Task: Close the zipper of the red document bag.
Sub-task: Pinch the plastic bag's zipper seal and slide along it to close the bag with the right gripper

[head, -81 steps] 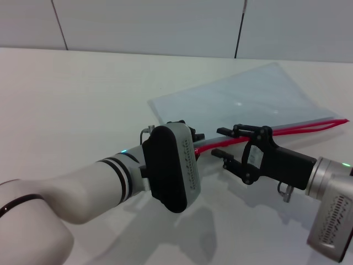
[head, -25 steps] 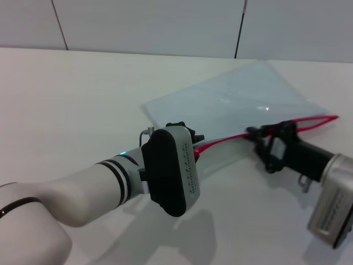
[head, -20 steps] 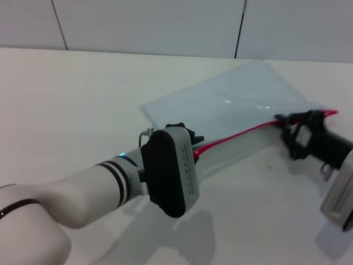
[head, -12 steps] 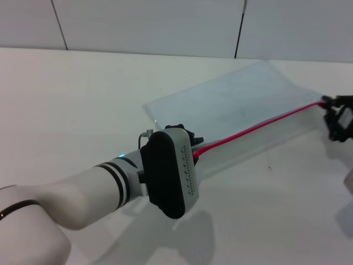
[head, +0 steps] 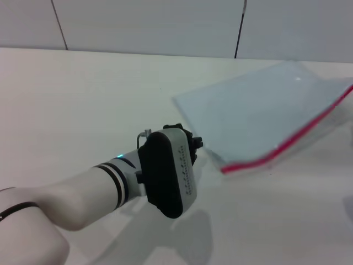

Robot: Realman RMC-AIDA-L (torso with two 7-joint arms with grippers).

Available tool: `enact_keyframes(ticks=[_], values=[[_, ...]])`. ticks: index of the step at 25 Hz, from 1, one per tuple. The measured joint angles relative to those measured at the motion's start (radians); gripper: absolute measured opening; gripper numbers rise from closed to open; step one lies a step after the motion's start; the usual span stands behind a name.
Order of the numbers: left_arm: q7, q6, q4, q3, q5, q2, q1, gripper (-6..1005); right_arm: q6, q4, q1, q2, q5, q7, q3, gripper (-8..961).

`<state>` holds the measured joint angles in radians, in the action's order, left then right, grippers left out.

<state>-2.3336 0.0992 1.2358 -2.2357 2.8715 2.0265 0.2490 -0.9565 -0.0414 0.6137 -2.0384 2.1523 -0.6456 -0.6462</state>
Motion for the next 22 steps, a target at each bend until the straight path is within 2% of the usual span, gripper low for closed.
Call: enact_keyframes(ticks=[1, 4, 6, 10, 14, 17, 20, 21, 22], values=[[-0.004, -0.028, -0.01, 0.003, -0.002, 0.001, -0.002, 38, -0.018, 0.02, -0.01, 0.0, 0.0, -0.013, -0.039, 68], [-0.011, -0.107, -0.04, 0.011, -0.043, 0.002, -0.005, 51, -0.105, 0.072, -0.046, 0.0, 0.0, -0.02, -0.143, 214], [-0.011, -0.136, -0.054, 0.019, -0.09, 0.001, 0.0, 78, -0.172, 0.121, -0.081, -0.002, -0.001, -0.013, -0.199, 268], [-0.012, -0.224, -0.096, 0.046, -0.173, 0.0, 0.011, 131, -0.298, 0.196, -0.138, -0.003, 0.0, 0.045, -0.228, 377], [-0.013, -0.422, -0.156, 0.053, -0.261, 0.0, 0.003, 184, -0.428, 0.212, -0.173, -0.004, 0.0, 0.205, -0.22, 486], [-0.014, -0.598, -0.21, 0.048, -0.357, 0.001, -0.002, 412, -0.486, 0.21, -0.19, -0.004, 0.004, 0.367, -0.219, 592], [-0.026, -0.764, -0.261, 0.041, -0.441, 0.0, -0.005, 508, -0.51, 0.195, -0.195, 0.0, 0.008, 0.529, -0.209, 699], [-0.026, -0.764, -0.261, 0.041, -0.441, 0.0, -0.005, 540, -0.52, 0.187, -0.195, 0.002, 0.01, 0.575, -0.198, 736], [-0.065, -0.889, -0.313, 0.032, -0.457, 0.001, -0.006, 572, -0.534, 0.176, -0.193, 0.003, 0.011, 0.613, -0.181, 774]])
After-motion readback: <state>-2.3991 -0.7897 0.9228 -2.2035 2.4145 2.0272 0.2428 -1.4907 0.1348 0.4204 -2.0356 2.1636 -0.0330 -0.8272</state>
